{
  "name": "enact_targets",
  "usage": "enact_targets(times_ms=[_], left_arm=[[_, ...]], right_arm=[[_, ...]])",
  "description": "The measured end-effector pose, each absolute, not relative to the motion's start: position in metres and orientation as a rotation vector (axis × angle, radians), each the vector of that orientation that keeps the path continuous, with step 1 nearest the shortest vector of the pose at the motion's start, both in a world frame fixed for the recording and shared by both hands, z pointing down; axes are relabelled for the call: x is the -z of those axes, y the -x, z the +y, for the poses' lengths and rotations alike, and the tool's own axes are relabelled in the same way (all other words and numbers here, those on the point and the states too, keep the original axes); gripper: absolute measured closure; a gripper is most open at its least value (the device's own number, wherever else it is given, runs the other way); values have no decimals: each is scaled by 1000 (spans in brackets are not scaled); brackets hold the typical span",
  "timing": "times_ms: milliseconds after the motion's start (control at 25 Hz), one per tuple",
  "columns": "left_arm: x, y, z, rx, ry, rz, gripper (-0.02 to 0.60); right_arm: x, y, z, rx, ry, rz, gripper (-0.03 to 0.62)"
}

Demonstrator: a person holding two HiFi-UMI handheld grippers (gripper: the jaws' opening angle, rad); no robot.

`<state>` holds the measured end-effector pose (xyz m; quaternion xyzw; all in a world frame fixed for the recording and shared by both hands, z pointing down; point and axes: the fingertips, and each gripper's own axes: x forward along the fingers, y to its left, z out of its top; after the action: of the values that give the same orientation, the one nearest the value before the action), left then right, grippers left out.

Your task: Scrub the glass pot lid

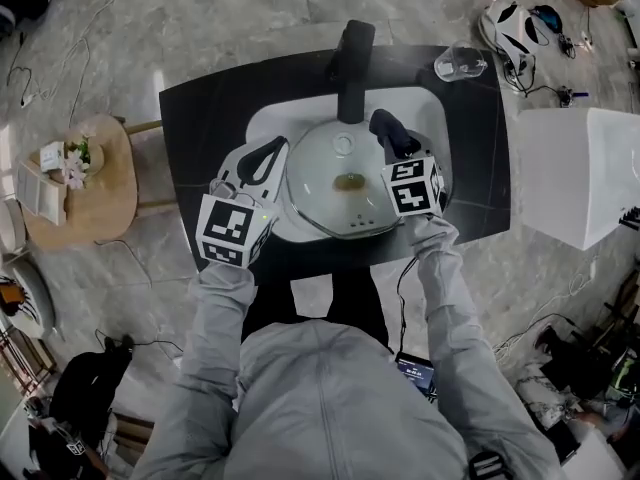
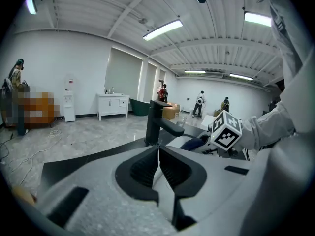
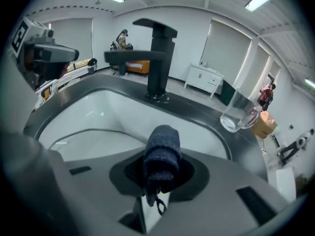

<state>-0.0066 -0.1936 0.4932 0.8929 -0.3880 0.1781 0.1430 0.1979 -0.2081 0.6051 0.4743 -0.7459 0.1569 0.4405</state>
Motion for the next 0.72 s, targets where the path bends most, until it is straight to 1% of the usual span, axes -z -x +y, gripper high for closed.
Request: enact_targets(times_ms=[280, 720], left_arm=[[-498, 27, -205, -508, -2555, -1141, 552], [-511, 39, -198, -517, -2533, -1126, 552]], right_arm=[[-664, -178, -207, -464, -1048, -1768, 516], [-707, -132, -202, -490, -863, -1761, 516]])
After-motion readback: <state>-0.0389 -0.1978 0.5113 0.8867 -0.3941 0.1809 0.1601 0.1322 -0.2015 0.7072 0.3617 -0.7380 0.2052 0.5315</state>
